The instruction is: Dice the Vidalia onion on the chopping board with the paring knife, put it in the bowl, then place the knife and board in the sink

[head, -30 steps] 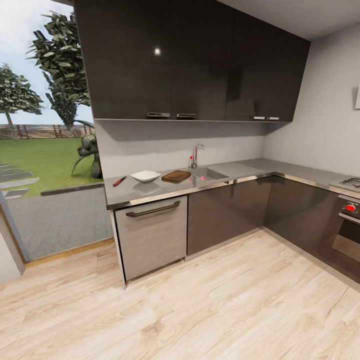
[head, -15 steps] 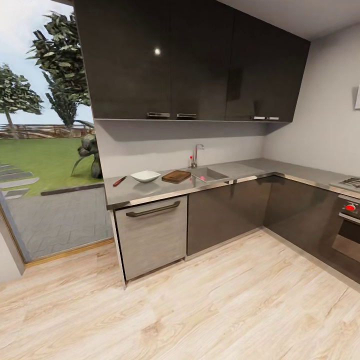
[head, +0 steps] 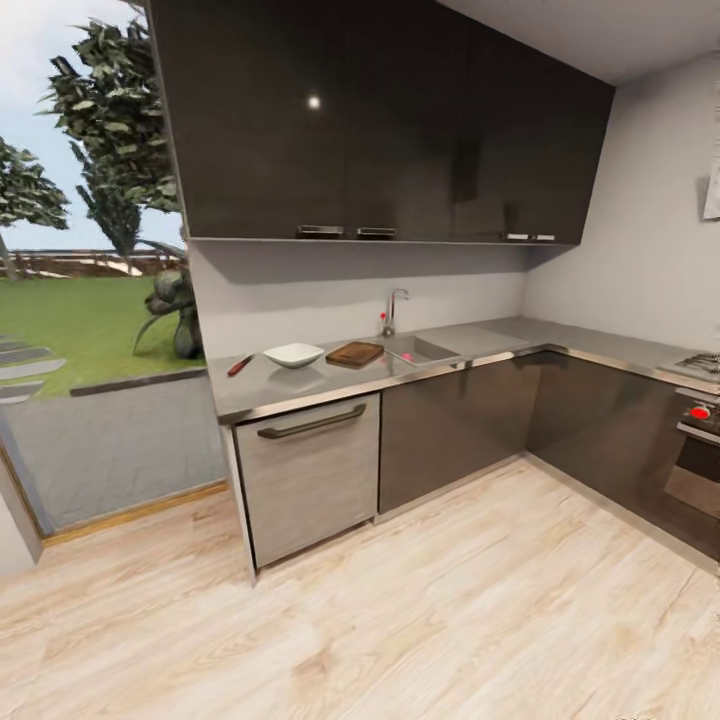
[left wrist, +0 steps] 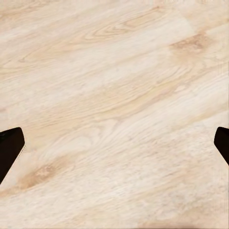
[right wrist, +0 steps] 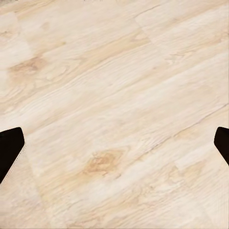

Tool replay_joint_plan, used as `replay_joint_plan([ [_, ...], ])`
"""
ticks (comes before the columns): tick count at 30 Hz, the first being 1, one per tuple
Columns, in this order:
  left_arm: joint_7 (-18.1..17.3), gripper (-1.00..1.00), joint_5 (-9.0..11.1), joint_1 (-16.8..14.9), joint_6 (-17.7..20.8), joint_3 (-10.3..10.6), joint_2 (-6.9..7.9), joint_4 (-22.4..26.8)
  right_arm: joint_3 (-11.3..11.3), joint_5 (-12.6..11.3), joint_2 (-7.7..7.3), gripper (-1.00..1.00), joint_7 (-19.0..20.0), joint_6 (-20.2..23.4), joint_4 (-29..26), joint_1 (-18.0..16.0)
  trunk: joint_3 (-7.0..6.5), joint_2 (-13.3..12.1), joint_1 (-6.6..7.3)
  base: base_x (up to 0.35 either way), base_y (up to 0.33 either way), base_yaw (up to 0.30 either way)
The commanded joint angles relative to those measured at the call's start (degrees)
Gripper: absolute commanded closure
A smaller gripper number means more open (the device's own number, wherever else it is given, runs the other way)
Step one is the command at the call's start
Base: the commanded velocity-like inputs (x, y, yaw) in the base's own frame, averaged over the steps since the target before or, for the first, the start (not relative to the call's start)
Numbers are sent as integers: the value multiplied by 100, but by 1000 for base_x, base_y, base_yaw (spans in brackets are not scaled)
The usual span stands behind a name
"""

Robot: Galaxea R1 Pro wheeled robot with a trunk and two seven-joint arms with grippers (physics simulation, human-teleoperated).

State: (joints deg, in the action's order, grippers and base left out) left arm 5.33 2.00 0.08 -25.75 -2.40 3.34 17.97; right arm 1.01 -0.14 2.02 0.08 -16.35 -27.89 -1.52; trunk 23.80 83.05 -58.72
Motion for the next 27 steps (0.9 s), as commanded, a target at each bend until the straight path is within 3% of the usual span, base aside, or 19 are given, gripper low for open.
replay_joint_plan([
  [1,3,-100,20,1,-9,4,0,4,4,-3,0,-100,1,-18,3,-5,3,3,-1,76,278,-186],
  [27,2,-100,20,1,-9,4,6,4,4,-4,1,-100,1,-18,18,0,-60,3,-1,126,275,-193],
])
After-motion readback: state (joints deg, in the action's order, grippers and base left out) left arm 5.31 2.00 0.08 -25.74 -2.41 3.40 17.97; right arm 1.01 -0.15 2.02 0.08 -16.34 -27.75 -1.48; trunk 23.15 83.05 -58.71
